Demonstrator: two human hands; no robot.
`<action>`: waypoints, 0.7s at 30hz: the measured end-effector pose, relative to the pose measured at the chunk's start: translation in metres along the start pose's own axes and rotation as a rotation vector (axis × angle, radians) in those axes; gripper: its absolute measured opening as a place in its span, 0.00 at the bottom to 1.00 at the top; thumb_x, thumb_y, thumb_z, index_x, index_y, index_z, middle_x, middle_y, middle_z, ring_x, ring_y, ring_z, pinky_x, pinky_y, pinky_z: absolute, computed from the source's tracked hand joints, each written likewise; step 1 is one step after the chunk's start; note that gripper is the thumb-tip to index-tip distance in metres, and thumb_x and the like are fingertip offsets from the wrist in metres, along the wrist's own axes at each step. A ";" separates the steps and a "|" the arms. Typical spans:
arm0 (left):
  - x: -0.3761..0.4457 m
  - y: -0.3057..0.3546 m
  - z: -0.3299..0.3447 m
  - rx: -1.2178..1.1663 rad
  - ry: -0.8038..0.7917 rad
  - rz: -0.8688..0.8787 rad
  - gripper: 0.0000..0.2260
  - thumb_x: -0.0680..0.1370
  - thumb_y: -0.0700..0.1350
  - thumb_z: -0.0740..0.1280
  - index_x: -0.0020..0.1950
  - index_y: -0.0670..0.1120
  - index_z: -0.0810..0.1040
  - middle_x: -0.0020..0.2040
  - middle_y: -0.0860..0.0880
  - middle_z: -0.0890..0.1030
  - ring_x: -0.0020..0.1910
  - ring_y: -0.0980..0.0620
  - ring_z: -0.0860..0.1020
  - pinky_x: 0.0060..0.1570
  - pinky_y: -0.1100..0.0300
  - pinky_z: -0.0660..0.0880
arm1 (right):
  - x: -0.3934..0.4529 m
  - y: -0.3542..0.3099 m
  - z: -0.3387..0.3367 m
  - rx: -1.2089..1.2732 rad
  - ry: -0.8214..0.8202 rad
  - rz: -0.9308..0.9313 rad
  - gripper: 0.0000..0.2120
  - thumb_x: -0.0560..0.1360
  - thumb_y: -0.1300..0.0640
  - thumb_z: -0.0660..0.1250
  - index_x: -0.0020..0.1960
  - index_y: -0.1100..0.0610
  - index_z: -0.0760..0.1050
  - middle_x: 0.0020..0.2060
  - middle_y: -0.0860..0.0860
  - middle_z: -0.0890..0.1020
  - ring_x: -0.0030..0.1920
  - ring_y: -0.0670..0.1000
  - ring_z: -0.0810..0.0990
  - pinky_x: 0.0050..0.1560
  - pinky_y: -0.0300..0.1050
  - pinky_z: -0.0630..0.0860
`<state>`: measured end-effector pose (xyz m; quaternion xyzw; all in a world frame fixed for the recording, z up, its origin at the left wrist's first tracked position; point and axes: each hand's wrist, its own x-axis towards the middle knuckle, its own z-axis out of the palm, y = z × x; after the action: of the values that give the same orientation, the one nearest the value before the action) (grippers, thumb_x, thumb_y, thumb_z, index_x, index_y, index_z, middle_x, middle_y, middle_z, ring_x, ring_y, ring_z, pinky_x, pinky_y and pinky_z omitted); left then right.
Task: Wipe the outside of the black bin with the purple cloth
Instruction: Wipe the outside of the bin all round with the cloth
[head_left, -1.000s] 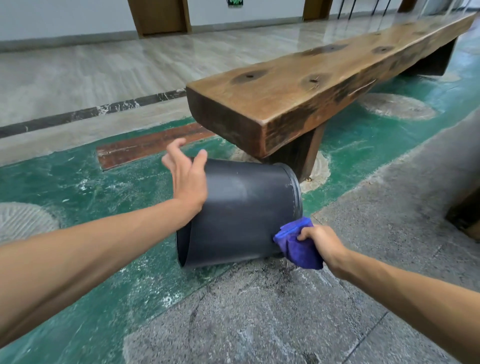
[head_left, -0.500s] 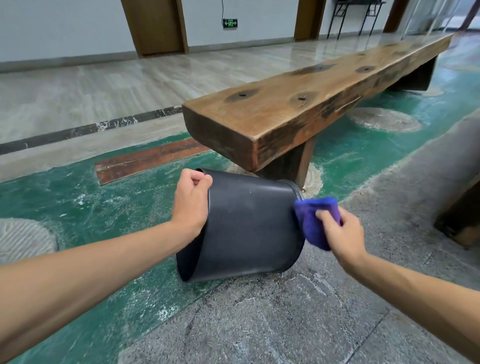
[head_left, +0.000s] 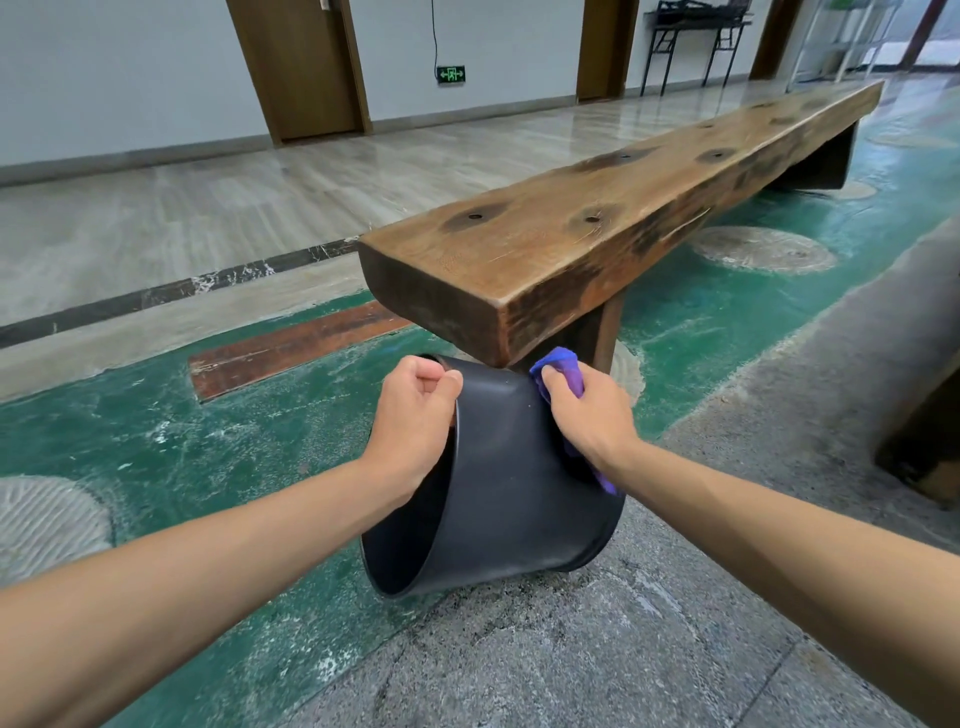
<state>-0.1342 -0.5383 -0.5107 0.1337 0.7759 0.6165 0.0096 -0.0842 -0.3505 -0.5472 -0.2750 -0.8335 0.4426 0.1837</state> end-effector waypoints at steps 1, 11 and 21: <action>0.000 0.000 0.001 0.037 0.012 0.023 0.05 0.81 0.43 0.66 0.51 0.42 0.75 0.42 0.45 0.79 0.40 0.54 0.78 0.42 0.65 0.75 | 0.001 -0.007 0.003 0.002 -0.010 -0.016 0.16 0.73 0.40 0.57 0.43 0.48 0.79 0.38 0.49 0.83 0.44 0.57 0.82 0.45 0.47 0.79; -0.009 -0.002 -0.003 0.144 -0.084 0.152 0.12 0.82 0.45 0.64 0.64 0.45 0.78 0.53 0.46 0.84 0.43 0.60 0.78 0.47 0.67 0.74 | -0.014 -0.054 0.020 -0.017 -0.083 -0.348 0.13 0.80 0.41 0.58 0.51 0.44 0.79 0.53 0.44 0.84 0.57 0.53 0.80 0.63 0.60 0.74; -0.030 -0.037 -0.020 0.068 -0.379 0.072 0.22 0.83 0.60 0.51 0.75 0.58 0.68 0.73 0.59 0.73 0.73 0.60 0.69 0.76 0.50 0.62 | -0.031 -0.036 0.033 0.060 -0.068 -0.511 0.19 0.81 0.45 0.63 0.71 0.46 0.75 0.72 0.41 0.76 0.75 0.47 0.69 0.74 0.57 0.66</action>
<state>-0.1163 -0.5720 -0.5459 0.2755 0.7753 0.5534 0.1290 -0.0882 -0.4074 -0.5371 -0.0351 -0.8680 0.4156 0.2696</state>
